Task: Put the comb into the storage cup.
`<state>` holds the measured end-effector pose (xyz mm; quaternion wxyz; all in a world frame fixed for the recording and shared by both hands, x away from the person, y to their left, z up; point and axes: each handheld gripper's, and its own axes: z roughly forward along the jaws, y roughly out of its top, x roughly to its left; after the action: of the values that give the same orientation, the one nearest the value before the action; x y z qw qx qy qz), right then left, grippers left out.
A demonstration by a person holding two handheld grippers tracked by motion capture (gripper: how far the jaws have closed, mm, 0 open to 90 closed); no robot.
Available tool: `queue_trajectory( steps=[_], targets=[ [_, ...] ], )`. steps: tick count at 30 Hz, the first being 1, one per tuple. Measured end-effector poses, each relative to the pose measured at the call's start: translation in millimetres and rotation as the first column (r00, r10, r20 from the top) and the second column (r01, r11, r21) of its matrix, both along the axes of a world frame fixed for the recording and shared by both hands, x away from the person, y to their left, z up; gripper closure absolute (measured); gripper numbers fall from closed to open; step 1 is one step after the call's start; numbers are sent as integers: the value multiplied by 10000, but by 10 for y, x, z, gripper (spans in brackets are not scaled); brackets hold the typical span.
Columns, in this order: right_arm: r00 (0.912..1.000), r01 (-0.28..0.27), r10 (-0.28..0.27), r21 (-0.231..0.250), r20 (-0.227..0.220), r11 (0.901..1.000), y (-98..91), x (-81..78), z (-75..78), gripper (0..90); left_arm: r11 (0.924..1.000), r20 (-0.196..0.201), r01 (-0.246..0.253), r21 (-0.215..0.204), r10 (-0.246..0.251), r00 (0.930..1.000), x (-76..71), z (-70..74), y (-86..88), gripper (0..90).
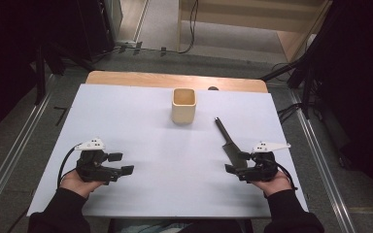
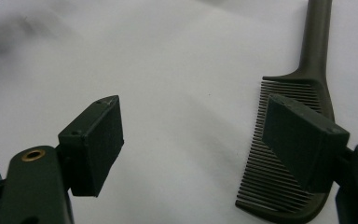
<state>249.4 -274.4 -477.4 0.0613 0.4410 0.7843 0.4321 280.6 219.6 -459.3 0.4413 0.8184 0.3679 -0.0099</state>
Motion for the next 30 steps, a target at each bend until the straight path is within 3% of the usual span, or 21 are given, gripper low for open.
queue_trajectory(
  steps=[13, 30],
  targets=[
    [9996, 223, -223, 37, 152, 9997, -47, 29, 23, 189, 10000, 6, -9, -22, 9, 10000, 1, 2, 3, 235],
    [9979, 571, -570, -32, 298, 9984, -89, 238, 54, 203, 10000, 2, 13, 8, -13, 10000, 4, 2, 0, 237]
  ],
)
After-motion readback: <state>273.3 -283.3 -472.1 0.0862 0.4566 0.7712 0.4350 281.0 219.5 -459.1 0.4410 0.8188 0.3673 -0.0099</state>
